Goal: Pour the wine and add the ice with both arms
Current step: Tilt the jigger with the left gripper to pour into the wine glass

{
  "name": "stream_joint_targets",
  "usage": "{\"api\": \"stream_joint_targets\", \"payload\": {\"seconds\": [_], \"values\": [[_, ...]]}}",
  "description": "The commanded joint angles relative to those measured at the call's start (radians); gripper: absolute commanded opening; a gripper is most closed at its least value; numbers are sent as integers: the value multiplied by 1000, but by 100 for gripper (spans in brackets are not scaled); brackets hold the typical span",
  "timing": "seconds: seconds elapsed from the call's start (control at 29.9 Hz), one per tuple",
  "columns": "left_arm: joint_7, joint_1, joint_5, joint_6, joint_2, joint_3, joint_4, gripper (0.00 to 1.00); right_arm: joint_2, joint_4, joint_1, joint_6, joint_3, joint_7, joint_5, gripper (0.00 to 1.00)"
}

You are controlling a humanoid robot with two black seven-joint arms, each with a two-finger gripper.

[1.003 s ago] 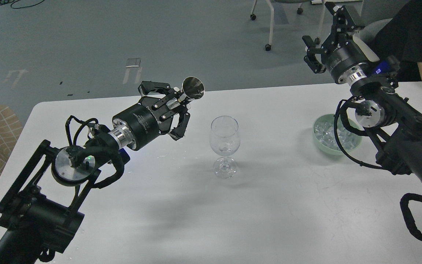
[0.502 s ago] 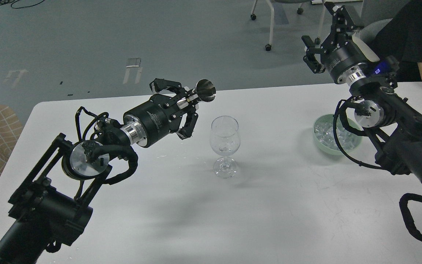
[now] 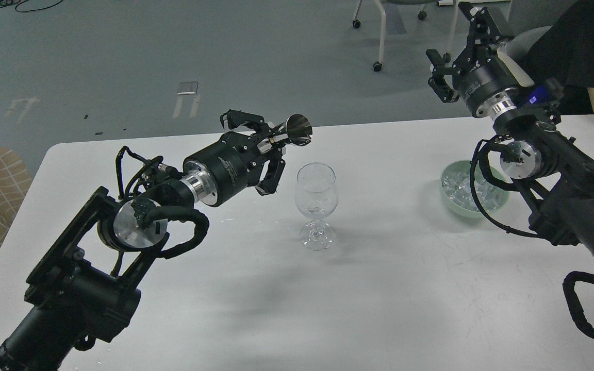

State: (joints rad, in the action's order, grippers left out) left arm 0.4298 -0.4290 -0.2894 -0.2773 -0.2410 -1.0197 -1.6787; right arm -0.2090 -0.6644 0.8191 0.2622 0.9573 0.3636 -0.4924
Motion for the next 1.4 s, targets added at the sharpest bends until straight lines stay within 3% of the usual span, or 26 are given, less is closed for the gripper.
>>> {"api": "stream_joint_targets", "payload": {"seconds": [0.0,1.37], "values": [[-2,-2,-48,7,-1,7,2,0,0,-1,0,0,0,0,0,100],[-11,-7,-277,20,-1,56,-13,0,2,0,0,0,0,1,0,100]]}}
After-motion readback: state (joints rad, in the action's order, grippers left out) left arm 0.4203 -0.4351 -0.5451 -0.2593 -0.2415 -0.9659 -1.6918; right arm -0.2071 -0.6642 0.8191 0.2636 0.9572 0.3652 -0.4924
